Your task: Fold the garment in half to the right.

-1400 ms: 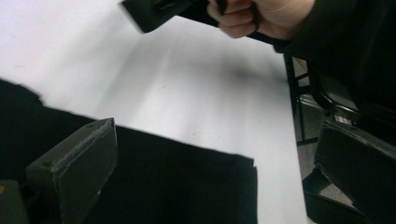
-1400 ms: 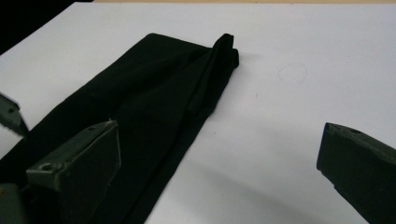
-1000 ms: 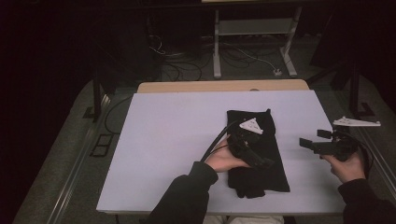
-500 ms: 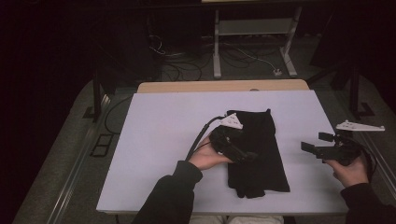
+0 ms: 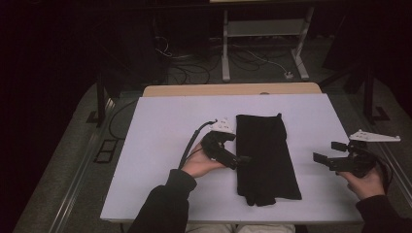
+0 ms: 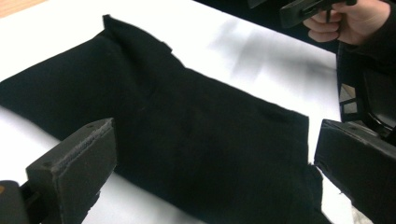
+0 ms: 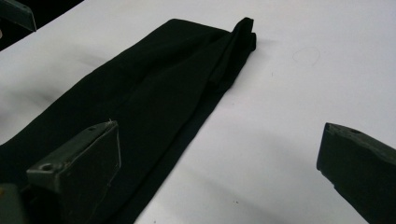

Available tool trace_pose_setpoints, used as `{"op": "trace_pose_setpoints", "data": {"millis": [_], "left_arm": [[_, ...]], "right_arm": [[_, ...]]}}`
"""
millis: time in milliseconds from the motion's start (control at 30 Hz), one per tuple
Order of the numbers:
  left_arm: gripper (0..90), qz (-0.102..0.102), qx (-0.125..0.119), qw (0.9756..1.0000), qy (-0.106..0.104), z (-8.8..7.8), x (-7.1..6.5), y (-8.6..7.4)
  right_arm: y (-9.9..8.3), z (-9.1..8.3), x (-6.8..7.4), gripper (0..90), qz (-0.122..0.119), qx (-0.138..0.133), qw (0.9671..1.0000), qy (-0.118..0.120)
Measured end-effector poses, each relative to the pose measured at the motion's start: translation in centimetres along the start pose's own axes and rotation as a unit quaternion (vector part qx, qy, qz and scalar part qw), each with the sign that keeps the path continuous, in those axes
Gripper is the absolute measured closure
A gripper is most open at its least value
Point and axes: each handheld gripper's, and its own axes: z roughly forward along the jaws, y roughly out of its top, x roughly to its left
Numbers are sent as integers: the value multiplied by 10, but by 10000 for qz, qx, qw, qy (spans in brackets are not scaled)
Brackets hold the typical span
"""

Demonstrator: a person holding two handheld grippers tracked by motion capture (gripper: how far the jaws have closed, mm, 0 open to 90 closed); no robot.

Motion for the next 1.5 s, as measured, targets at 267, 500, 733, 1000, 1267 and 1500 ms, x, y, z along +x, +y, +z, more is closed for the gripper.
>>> {"op": "trace_pose_setpoints", "data": {"millis": [267,500,733,1000,1267,1500], "left_arm": [[0,-77,-57,9999,106,-11,5,-7],[0,-137,-63,9997,185,-20,11,-14],[0,-201,-94,9994,263,-29,15,-22],[0,-263,-170,9989,339,-44,15,-30],[0,-351,-223,9978,524,-61,21,-43],[0,-418,-335,9961,702,-77,25,-53]], "right_arm": [[-4,-1,2,0,-58,27,10000,42],[-6,-2,3,0,-57,31,10000,37],[-7,0,3,0,-107,48,9999,29],[-7,0,3,0,-115,37,9999,23],[-7,1,4,0,-128,45,9999,15],[-7,1,3,0,-132,59,9999,10]]}}
